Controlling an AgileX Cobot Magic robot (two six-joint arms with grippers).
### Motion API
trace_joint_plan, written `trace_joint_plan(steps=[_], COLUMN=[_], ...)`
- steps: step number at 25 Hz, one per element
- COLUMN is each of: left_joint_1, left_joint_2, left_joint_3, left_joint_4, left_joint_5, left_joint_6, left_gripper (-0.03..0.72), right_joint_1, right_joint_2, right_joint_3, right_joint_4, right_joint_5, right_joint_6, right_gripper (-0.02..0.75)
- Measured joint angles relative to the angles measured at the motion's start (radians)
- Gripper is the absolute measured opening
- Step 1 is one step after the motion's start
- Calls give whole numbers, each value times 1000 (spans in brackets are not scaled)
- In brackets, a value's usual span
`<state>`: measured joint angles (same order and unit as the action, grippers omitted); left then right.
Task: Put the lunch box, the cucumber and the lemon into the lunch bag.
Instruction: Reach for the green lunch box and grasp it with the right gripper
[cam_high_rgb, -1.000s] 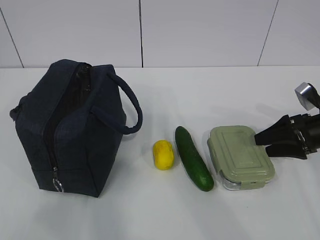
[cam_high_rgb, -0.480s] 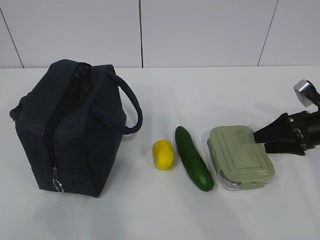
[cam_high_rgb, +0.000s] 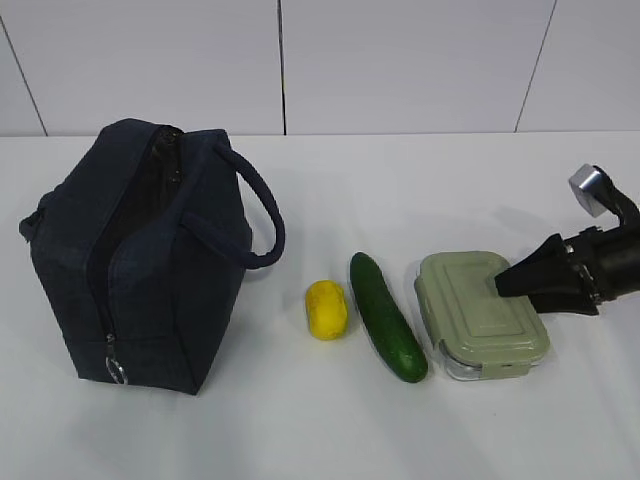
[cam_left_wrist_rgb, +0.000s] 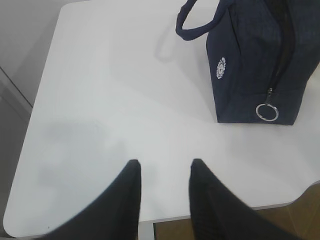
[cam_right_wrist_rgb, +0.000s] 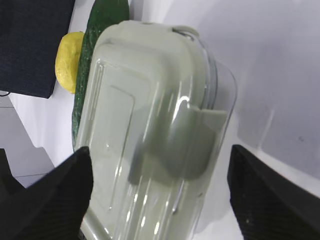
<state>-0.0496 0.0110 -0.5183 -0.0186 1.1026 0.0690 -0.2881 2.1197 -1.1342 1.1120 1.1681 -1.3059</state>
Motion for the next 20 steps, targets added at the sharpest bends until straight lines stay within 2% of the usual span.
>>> trace_joint_plan(steps=[20], left_joint_1=[0], left_joint_2=[0], left_joint_3=[0], left_joint_4=[0], left_joint_5=[0], left_joint_6=[0], left_gripper=[237], right_joint_1=[26], right_joint_2=[65], right_joint_3=[-2], right_joint_4=[30], right_joint_5=[12], right_joint_6=[0], right_gripper=[627])
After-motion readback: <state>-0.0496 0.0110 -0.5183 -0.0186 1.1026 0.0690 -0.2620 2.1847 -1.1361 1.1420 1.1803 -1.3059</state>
